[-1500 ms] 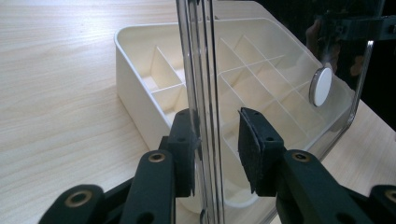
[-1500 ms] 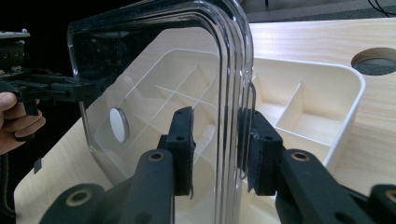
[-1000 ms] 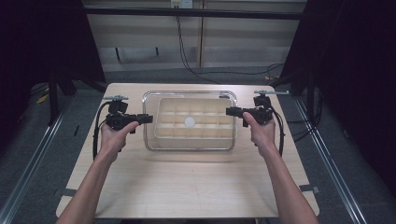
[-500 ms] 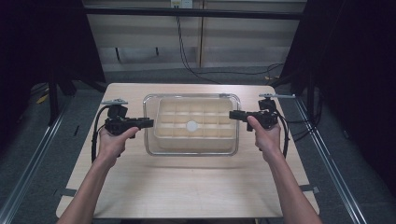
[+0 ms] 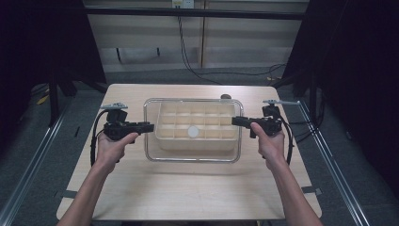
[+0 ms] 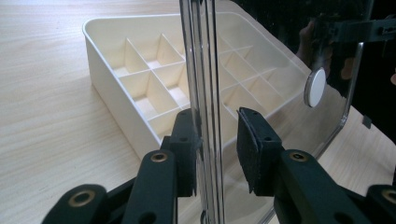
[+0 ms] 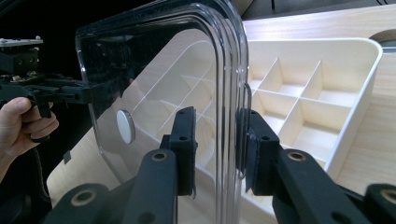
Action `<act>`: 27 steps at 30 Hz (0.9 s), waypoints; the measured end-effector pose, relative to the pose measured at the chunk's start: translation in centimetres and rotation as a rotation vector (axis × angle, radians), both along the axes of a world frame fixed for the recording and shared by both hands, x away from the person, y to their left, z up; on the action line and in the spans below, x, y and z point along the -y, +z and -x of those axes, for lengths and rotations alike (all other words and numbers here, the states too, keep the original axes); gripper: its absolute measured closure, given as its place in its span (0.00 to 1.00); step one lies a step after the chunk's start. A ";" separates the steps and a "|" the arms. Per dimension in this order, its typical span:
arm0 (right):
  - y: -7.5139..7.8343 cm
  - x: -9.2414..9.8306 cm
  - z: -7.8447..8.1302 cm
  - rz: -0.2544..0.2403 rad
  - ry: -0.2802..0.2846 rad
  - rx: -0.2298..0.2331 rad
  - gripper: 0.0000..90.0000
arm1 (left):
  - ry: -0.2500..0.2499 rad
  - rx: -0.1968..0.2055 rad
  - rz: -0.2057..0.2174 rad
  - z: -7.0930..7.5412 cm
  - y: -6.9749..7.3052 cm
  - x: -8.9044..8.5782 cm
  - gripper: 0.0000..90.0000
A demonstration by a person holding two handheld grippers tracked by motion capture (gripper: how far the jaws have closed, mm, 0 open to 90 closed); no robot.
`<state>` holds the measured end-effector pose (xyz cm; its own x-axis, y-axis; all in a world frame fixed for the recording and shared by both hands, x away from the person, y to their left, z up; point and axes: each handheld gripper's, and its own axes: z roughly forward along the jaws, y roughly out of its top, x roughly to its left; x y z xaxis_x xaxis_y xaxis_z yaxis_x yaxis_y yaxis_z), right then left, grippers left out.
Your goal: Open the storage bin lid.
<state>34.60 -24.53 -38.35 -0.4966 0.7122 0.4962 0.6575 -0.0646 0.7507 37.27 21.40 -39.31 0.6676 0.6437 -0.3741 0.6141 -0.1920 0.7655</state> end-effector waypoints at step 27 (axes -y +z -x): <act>-1.0 -0.5 4.7 -0.016 0.022 -0.055 0.77 | 0.005 -0.034 0.010 5.4 -1.3 -0.8 0.77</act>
<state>29.90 -24.05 -39.40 -0.4836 0.6932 0.5344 0.6990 -0.0617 0.7125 31.90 22.16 -40.58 0.6514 0.6430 -0.4028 0.6408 -0.1818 0.7459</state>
